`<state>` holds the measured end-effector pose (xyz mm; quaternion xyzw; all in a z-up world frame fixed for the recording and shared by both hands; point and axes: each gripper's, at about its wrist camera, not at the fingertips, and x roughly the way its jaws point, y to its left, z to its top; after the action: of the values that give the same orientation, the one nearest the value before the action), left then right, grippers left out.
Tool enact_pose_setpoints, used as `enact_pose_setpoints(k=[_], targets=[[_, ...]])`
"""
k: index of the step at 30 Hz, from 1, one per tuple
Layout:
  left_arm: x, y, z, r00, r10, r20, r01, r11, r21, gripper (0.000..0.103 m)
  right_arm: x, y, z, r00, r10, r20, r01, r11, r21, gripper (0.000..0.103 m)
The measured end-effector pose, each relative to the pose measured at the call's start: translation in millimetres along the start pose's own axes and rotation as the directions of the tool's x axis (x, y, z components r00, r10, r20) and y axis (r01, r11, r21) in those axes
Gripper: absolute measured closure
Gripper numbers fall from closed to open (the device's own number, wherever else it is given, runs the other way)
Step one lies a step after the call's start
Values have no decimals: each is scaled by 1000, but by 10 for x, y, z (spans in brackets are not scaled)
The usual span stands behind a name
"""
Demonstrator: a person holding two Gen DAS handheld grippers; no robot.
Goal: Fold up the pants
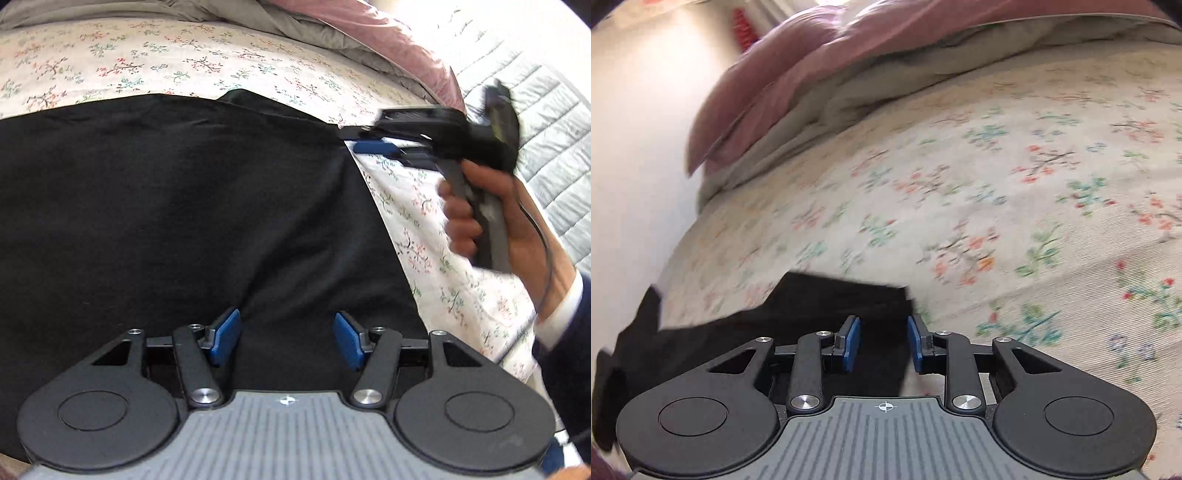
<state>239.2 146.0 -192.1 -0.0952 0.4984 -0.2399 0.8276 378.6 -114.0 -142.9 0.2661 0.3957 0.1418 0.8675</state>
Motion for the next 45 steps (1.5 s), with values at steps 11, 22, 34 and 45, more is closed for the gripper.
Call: enact_pose_setpoints(k=[11, 22, 34, 45], targets=[[-60, -11, 239, 1000, -27, 14, 28, 996, -85, 30, -761, -74, -1149, 941, 261, -214, -201, 943, 265, 69], [548, -1076, 860, 975, 219, -29, -211, 961, 178, 29, -924, -15, -1454, 914, 309, -264, -212, 917, 338, 79], [1319, -1554, 1081, 843, 535, -49, -429, 724, 540, 25, -1043, 525, -1407, 958, 186, -217, -149, 973, 173, 82], [1265, -1661, 1279, 819, 572, 43, -529, 724, 443, 88, -1058, 143, -1453, 943, 294, -152, -241, 925, 292, 100]])
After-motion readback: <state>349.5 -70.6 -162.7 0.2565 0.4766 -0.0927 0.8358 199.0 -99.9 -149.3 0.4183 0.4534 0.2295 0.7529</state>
